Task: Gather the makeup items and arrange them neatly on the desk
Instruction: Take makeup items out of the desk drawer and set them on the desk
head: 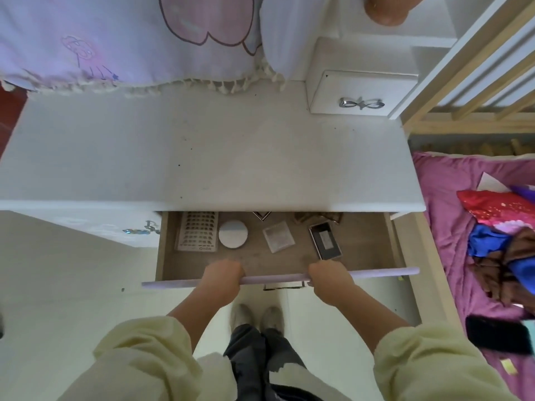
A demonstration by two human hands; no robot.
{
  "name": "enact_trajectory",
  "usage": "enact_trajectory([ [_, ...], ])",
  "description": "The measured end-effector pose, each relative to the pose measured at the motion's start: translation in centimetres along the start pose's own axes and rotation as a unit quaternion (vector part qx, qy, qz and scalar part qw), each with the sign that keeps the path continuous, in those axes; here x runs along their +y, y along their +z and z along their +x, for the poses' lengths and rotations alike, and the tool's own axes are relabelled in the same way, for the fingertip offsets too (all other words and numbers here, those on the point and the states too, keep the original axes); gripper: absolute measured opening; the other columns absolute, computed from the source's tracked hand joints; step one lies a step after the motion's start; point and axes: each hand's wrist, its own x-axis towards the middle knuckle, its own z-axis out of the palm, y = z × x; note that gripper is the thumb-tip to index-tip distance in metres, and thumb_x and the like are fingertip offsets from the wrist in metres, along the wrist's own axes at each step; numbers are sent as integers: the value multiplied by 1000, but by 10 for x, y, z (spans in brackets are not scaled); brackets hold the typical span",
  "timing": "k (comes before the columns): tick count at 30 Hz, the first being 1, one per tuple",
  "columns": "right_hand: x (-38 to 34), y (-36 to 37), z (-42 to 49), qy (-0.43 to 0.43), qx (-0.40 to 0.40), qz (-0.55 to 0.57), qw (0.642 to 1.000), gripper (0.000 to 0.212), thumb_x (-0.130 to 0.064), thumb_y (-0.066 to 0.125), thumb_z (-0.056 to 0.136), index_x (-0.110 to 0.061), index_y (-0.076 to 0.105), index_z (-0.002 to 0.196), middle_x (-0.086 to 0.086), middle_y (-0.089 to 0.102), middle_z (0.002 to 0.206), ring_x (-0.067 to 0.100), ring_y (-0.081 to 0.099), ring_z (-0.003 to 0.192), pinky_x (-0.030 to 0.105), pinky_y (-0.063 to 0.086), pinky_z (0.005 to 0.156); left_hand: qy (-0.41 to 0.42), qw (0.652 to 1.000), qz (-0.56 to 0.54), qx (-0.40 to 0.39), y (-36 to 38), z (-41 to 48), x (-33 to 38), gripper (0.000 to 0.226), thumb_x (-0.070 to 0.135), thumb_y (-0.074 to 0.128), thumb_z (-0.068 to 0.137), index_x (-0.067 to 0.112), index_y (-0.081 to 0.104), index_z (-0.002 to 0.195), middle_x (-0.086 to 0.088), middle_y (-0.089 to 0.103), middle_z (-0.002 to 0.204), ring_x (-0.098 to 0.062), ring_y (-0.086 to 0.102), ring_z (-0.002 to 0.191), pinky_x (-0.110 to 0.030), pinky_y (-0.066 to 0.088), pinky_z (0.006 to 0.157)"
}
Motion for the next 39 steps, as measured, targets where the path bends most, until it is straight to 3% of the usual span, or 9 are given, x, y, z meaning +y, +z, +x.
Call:
enact_trajectory([
  [5, -12, 27, -19, -16, -22, 0, 1000, 22, -10, 49, 96, -10, 60, 114, 9, 65, 115, 28, 62, 106, 35, 47, 86, 6, 999, -5, -33, 23, -18, 7, 27, 6, 49, 87, 18, 68, 101, -1, 60, 90, -20, 59, 84, -25, 42, 68],
  [11, -8, 22, -11, 24, -54, 103, 993, 24, -14, 54, 94, -9, 57, 117, 10, 61, 117, 26, 60, 104, 33, 48, 87, 45, 997, -41, -43, 21, -12, -6, 18, 10, 52, 79, 21, 66, 82, 3, 54, 74, -17, 52, 71, -25, 41, 61],
  [16, -9, 2, 15, -43, -150, 259, 953, 35, -18, 61, 83, -10, 66, 117, 8, 64, 119, 27, 58, 108, 37, 49, 93, 62, 971, -207, -101, 16, -3, -20, 20, 44, 66, 78, 29, 70, 90, 10, 57, 80, -13, 55, 77, -22, 39, 66],
  [18, -15, -8, 32, -31, -138, 317, 938, 39, -19, 56, 83, -12, 65, 121, 6, 62, 124, 24, 56, 113, 34, 48, 97, 19, 952, -303, -29, 8, 5, -29, 22, 48, 63, 78, 28, 69, 84, 7, 63, 84, -16, 60, 81, -23, 43, 71],
  [21, -22, -13, 63, 36, -32, 356, 933, 43, -23, 62, 87, -10, 58, 128, 10, 60, 126, 27, 58, 112, 32, 48, 90, -81, 941, -295, 143, 3, 23, -43, 47, 41, 69, 82, 25, 59, 124, -1, 54, 126, -18, 53, 113, -28, 45, 90],
  [26, -41, 1, 97, 143, 63, 315, 936, 97, -53, 71, 79, -5, 21, 147, 17, 32, 148, 32, 43, 132, 41, 46, 98, -43, 977, -165, 129, 16, 54, -43, 93, 57, 71, 71, 29, 24, 147, -2, 27, 143, -24, 27, 132, -37, 32, 104],
  [31, -46, 15, 109, 163, 47, 334, 927, 111, -57, 70, 78, 0, 6, 148, 20, 15, 155, 32, 25, 142, 42, 39, 105, -1, 979, -76, 190, 40, 80, -38, 90, 50, 75, 70, 19, 37, 145, -5, 42, 140, -32, 42, 129, -43, 37, 99],
  [36, -43, 28, 125, 190, 47, 398, 897, 125, -59, 81, 63, -2, 10, 149, 18, 22, 153, 31, 31, 139, 37, 37, 107, -17, 981, -92, 169, 39, 90, -41, 75, 53, 61, 79, 23, 35, 143, 1, 38, 142, -23, 37, 129, -35, 34, 102],
  [39, -43, 29, 127, 188, 41, 395, 899, 95, -64, 80, 59, -15, 49, 135, 12, 43, 139, 24, 50, 122, 28, 43, 94, -49, 968, -166, 184, 32, 87, -36, 71, 55, 63, 73, 24, 43, 133, 0, 42, 132, -23, 50, 115, -31, 43, 92],
])
